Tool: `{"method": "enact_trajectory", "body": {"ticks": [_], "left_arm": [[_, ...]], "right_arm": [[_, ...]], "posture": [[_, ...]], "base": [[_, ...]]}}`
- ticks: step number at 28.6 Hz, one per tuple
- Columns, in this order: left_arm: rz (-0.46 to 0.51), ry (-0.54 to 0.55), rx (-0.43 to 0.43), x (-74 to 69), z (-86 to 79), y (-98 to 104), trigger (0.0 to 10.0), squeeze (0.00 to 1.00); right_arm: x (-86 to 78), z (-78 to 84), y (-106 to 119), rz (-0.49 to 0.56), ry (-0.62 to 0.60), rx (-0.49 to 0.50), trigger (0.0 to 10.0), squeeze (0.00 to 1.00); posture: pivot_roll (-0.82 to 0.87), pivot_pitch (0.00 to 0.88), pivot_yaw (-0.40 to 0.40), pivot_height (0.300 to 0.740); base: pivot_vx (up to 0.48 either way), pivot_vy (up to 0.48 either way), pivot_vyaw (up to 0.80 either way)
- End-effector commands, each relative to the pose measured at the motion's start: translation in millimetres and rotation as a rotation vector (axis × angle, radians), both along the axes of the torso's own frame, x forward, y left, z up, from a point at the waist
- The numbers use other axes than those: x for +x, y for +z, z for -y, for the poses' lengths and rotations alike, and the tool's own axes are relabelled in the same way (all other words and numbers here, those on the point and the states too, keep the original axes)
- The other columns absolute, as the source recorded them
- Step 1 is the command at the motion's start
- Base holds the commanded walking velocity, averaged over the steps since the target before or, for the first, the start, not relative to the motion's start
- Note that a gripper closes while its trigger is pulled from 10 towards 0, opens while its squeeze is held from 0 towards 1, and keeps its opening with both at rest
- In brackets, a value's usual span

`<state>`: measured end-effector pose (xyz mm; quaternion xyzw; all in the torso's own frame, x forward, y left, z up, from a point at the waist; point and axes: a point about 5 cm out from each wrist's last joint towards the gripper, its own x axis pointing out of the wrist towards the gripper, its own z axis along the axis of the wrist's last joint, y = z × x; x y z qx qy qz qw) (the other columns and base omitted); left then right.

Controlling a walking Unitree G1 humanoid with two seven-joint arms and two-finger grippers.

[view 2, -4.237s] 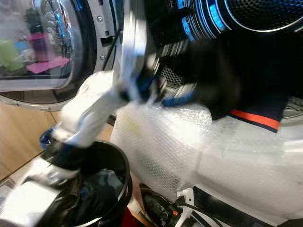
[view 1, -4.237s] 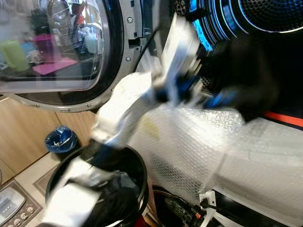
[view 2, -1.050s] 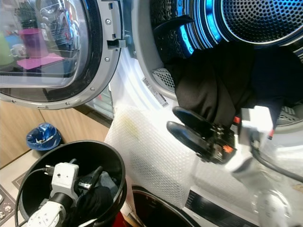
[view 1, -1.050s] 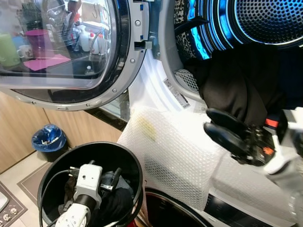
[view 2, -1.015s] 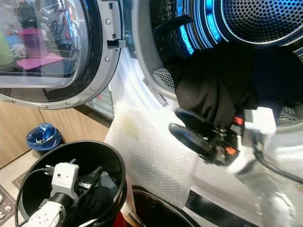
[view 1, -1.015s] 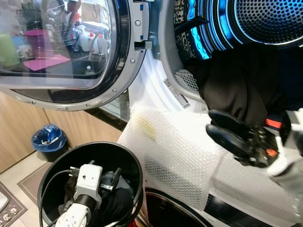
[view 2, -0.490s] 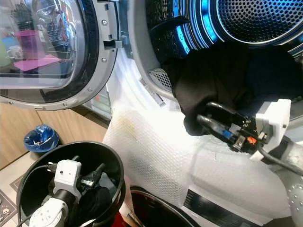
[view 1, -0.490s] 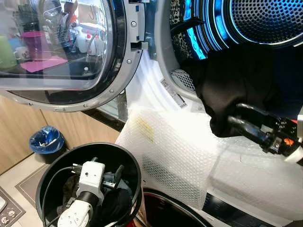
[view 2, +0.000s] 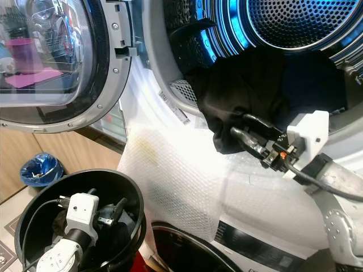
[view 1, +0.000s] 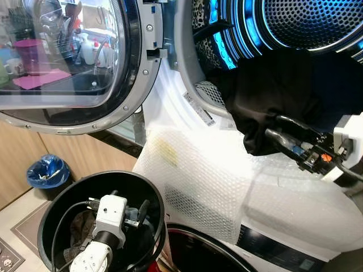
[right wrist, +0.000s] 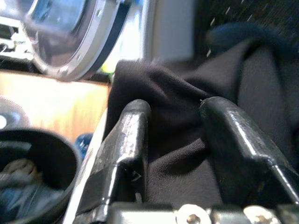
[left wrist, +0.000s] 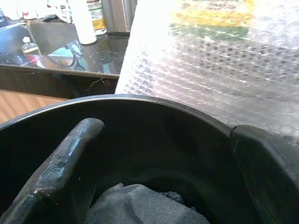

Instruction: Clothes washing

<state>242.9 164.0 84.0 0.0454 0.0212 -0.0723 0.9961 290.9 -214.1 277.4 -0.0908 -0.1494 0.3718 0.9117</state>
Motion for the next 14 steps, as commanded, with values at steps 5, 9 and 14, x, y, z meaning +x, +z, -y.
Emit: {"method": "enact_trajectory", "body": {"ticks": [5,9,14], "left_arm": [[0.000,0.001,0.021,0.9,2.1,3.2,10.0,0.00],[0.002,-0.035,0.072,3.9,7.6,6.7,10.0,0.00],[0.007,-0.061,0.108,4.9,10.3,10.3,10.0,0.00]], "right_arm": [[19.5,-8.9,34.7,0.098,-0.066,0.018,10.0,0.00],[47.4,-27.6,45.5,0.048,-0.089,-0.066,10.0,0.00],[58.7,-39.4,48.3,0.023,-0.091,-0.108,10.0,0.00]], "posture": [[0.09,0.026,-0.036,0.740],[0.10,0.018,-0.042,0.740],[0.11,0.011,-0.045,0.740]], "base": [[0.000,0.000,0.00],[0.000,0.000,0.00],[0.000,0.000,0.00]]}}
